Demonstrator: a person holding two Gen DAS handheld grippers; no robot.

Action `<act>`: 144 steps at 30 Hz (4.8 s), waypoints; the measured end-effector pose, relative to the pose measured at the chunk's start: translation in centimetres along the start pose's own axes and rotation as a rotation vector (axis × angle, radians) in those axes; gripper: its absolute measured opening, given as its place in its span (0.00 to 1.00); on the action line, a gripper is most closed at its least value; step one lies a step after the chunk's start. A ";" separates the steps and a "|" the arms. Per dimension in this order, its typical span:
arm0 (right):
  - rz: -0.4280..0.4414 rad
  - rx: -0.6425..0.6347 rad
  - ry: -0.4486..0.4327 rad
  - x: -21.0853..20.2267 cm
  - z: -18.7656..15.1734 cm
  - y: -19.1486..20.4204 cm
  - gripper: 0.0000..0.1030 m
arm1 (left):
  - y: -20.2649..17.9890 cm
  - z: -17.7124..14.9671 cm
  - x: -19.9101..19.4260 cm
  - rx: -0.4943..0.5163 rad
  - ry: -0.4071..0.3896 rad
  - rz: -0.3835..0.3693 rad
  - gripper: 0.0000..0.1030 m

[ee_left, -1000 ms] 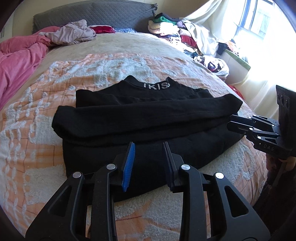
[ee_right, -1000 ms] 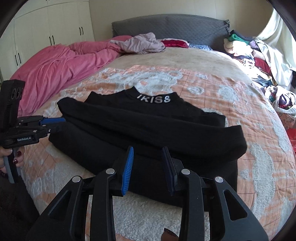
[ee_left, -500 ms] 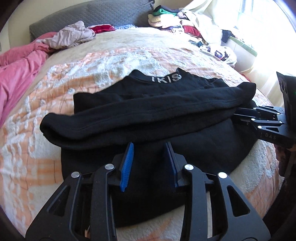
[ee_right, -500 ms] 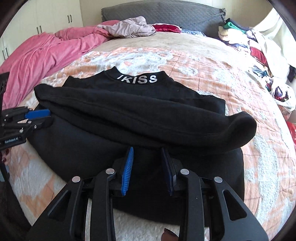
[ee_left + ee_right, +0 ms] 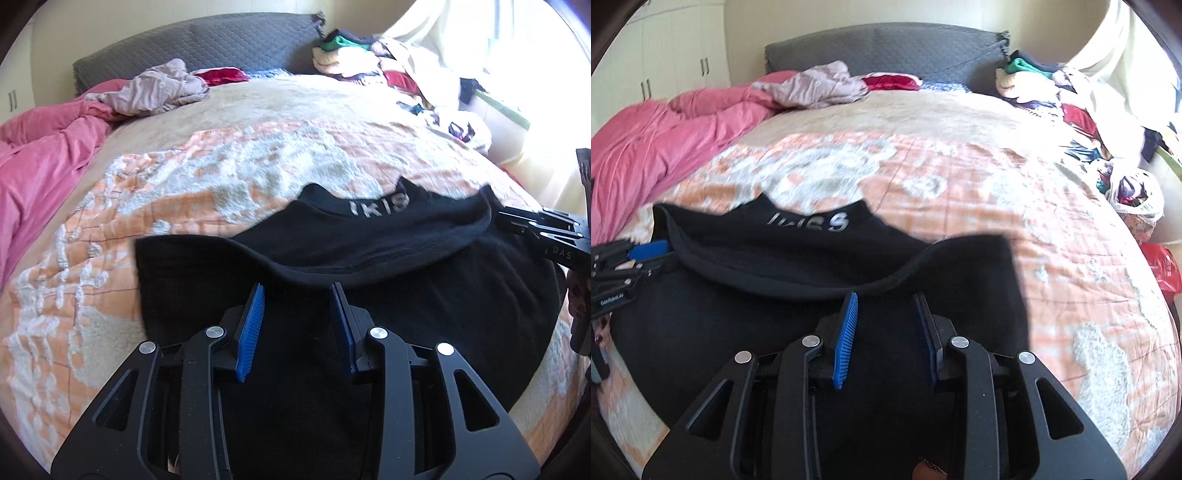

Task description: Fold small clothes

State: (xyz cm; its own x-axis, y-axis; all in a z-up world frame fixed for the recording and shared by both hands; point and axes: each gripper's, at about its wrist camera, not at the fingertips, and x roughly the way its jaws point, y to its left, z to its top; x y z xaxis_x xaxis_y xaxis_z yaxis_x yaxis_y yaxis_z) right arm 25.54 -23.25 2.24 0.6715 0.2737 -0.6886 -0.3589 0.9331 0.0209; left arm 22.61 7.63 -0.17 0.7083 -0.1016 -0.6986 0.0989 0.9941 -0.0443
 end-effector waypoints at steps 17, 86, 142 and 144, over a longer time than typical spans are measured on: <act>-0.003 0.191 0.097 2.3 0.1 -7.6 0.51 | 8.8 -0.1 1.0 -0.301 0.051 -0.041 0.35; -0.173 0.196 0.013 -0.4 -0.1 -7.0 0.38 | 5.8 -0.1 0.8 -0.151 0.043 0.141 0.28; 0.103 -0.399 0.047 -4.9 -7.9 21.2 0.85 | 7.4 -5.4 -5.9 -0.281 0.108 0.128 0.91; 0.094 -0.427 0.053 -4.2 -7.9 22.2 0.85 | 7.9 -5.5 -5.8 -0.294 0.115 0.135 0.91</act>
State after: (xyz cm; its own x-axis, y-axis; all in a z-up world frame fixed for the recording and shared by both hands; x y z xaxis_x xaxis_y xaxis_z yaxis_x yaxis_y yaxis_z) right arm 9.62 -5.48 -0.14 0.5927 0.3305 -0.7345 -0.6602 0.7217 -0.2081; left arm 15.51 16.28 -0.39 0.6163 0.0198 -0.7872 -0.2079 0.9683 -0.1385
